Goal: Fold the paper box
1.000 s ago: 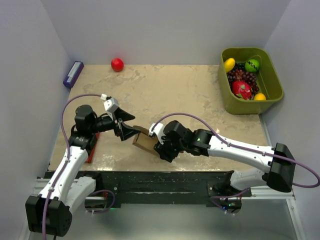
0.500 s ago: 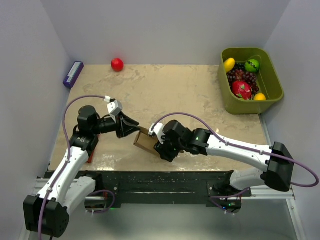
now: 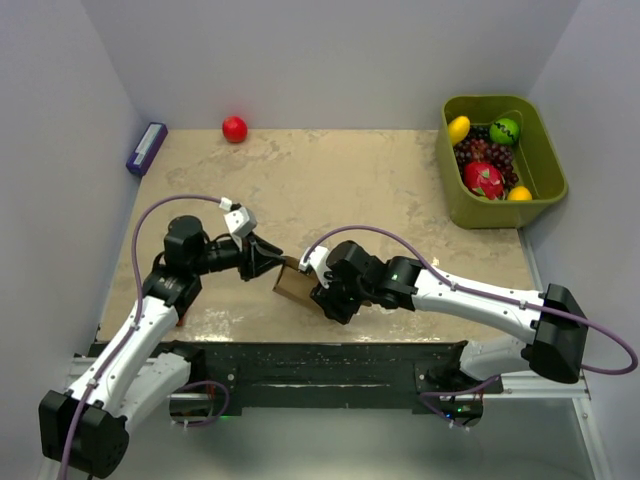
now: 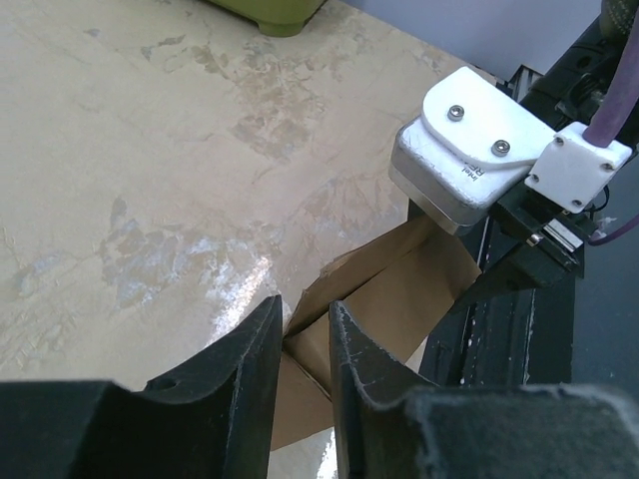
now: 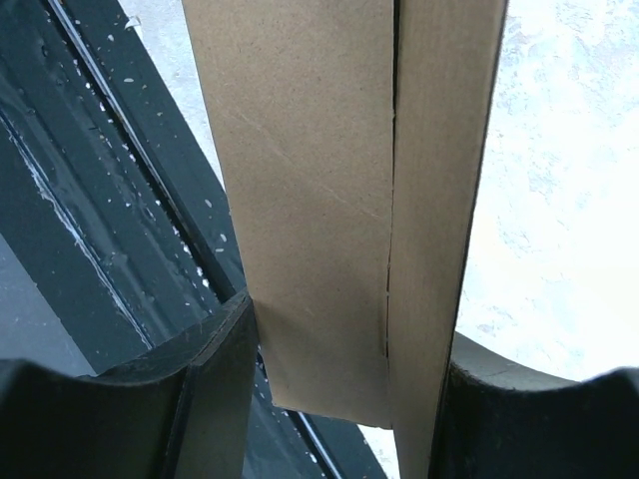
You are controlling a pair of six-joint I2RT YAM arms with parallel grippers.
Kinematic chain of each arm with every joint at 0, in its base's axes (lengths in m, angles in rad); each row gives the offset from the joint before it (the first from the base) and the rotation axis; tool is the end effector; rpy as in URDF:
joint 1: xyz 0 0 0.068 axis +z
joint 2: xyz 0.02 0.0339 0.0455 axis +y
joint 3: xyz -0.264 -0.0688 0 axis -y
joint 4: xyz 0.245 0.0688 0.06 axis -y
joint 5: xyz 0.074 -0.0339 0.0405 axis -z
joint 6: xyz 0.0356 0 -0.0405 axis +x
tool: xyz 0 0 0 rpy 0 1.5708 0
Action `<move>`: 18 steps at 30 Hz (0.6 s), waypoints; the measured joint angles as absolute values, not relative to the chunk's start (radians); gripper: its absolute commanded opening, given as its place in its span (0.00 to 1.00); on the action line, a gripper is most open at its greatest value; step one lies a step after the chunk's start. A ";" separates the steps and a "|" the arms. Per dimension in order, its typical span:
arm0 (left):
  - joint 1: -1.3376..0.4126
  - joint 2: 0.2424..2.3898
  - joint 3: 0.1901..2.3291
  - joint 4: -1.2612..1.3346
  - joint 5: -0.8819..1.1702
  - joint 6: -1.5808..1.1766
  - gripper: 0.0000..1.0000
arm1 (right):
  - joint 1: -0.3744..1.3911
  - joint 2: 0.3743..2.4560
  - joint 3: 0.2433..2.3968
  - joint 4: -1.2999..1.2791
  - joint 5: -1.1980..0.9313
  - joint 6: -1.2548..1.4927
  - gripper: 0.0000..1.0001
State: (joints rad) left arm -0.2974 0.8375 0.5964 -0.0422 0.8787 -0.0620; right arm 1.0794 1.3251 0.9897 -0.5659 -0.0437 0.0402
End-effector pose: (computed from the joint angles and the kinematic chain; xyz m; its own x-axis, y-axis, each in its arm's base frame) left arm 0.1721 -0.0814 0.2824 -0.3221 0.0574 -0.9450 0.8755 0.3978 -0.2743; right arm 0.1283 0.2431 0.2597 -0.4056 -0.6728 -0.6187 -0.8780 0.4749 0.0592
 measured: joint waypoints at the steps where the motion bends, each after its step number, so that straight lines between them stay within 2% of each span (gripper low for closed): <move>1: -0.301 0.836 0.596 -0.046 0.869 -0.059 0.32 | 1.079 1.325 0.990 -0.566 -0.043 0.040 0.38; 8: -0.324 0.826 0.596 -0.067 0.813 -0.047 0.38 | 1.079 1.325 0.990 -0.567 -0.042 0.040 0.38; 14: -0.353 0.818 0.596 -0.085 0.757 -0.031 0.38 | 1.079 1.325 0.990 -0.568 -0.040 0.040 0.38; 18: -0.373 0.824 0.598 -0.099 0.720 -0.023 0.50 | 1.079 1.325 0.990 -0.571 -0.039 0.040 0.38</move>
State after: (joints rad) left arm -0.3733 0.8238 0.5976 -0.0994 0.7204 -0.0235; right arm 1.0786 1.3251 0.9897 -0.5709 -0.0395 0.0402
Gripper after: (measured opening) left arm 0.409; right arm 0.526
